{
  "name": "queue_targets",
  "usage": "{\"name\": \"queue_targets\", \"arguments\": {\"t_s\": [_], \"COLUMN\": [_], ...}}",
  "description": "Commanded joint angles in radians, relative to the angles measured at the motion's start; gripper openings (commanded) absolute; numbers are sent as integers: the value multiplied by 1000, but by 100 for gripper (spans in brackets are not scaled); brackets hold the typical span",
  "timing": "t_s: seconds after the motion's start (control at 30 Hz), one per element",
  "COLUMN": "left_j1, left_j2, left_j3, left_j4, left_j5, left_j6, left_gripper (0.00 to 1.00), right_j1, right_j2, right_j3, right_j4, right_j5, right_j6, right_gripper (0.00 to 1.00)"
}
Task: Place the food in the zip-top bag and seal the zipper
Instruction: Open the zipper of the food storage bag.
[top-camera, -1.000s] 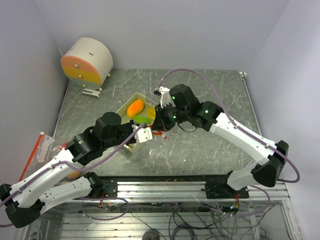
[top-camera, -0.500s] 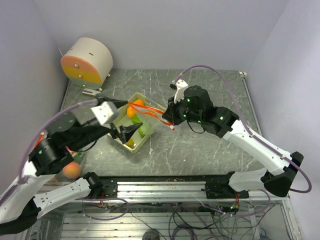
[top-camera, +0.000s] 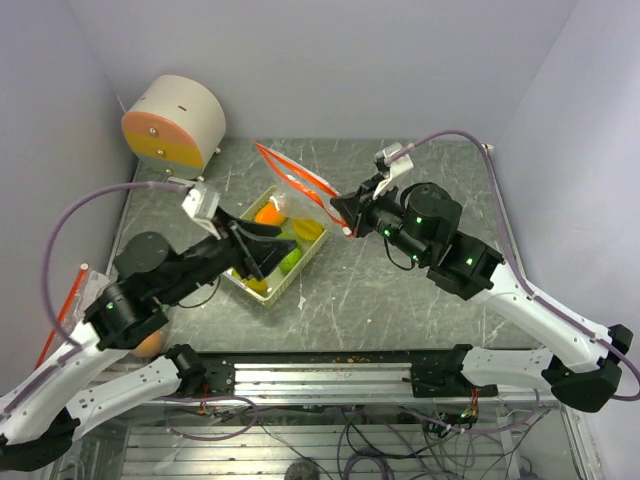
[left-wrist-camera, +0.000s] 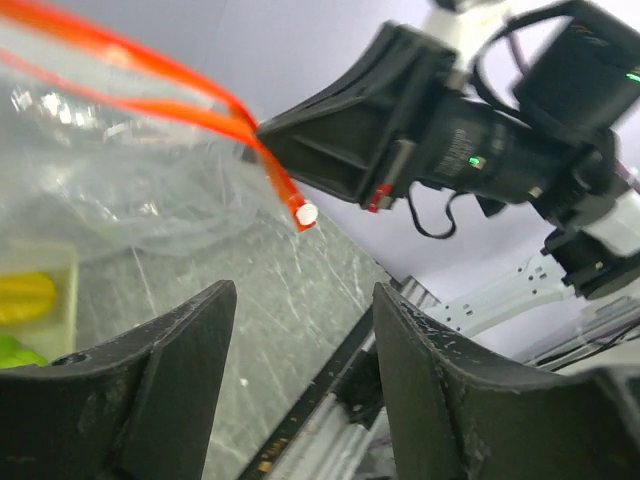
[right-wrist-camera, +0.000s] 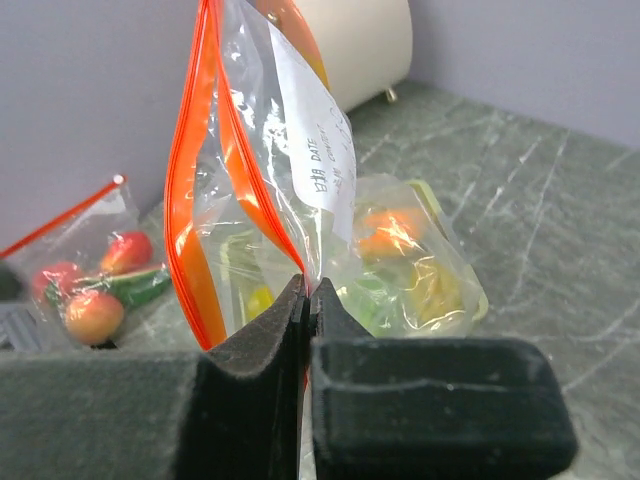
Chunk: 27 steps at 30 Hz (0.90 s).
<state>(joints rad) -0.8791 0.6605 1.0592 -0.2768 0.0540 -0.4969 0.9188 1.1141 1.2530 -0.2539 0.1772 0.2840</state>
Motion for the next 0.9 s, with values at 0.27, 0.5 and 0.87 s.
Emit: {"name": "queue_targets", "arguments": {"t_s": [0.27, 0.5, 0.87], "left_j1": [-1, -1, -1], "left_j2": [94, 12, -18], "left_j3": [-114, -197, -271], "left_j4": [263, 324, 367], "left_j5": [-158, -289, -405], "left_j6": [-413, -474, -491], "left_gripper": [52, 51, 53], "right_j1": [215, 248, 280], "right_j2": [21, 6, 11], "right_j3": [-73, -102, -112], "right_j4": [275, 300, 307], "right_j5": [286, 328, 314], "right_j6": [-206, -241, -246], "right_gripper": [0, 0, 0]}}
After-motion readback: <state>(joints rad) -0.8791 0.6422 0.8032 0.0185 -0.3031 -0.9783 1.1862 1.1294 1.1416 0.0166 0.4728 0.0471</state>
